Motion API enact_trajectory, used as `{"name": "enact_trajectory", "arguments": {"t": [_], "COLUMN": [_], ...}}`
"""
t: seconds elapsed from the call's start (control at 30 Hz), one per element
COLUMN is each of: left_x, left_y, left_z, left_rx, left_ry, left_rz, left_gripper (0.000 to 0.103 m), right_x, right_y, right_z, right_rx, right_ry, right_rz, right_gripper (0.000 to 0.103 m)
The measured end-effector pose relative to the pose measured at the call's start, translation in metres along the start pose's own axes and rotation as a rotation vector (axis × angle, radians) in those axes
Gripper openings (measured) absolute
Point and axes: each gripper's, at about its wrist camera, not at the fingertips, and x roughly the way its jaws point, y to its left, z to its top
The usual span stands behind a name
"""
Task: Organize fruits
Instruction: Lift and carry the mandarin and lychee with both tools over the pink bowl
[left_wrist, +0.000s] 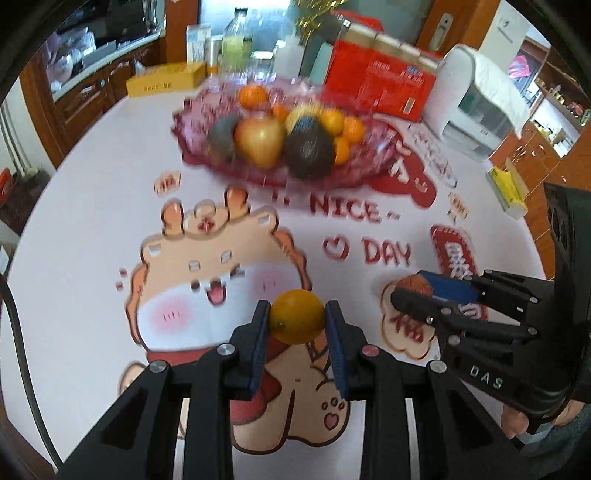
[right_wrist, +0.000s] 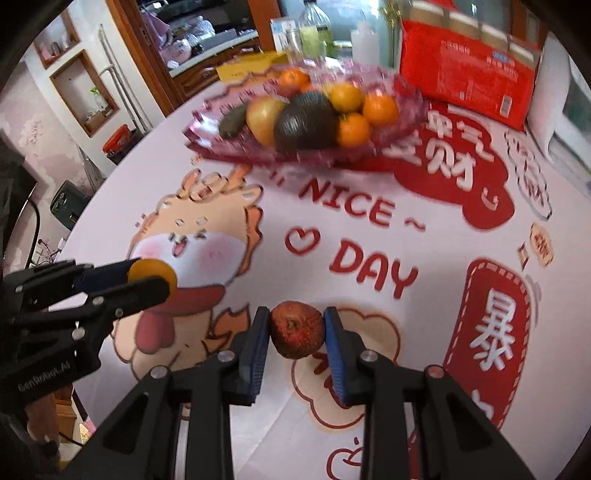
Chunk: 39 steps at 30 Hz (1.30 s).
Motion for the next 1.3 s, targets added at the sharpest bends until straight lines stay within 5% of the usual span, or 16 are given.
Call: {"name": "enact_trajectory", "arguments": {"t": [0.37,0.77,1.03,1.3], "left_x": [-0.071,-0.150,-0.154,-0.082], "left_y": [-0.005,-0.020,-0.015,0.002], "left_z": [0.063,0.153,0.207,0.224], "left_rx": [0.106,0.189,0.181,0.155], "left_ry": [-0.167,-0.358,-0.404,-0.279], "left_rz": [0.054,0.109,0.153,0.136], "left_gripper": [0.028,0.028,0.028,0.028], "right_x": [-0.079,-0.171,-0.164,-0.100], "right_y": [0.012,0.007,0.004,-0.010], "right_z": [0.049,0.141,0.185,0.204], "right_rx": [-0.070,-0.104,-0.073,-0.011], "right_ry": [-0.159,-0.374,-0.408,-0.320], "right_rz": [-0.004,-0.056,-0.047,-0.027], "right_gripper": [0.030,0.030,0.030,0.030]}}
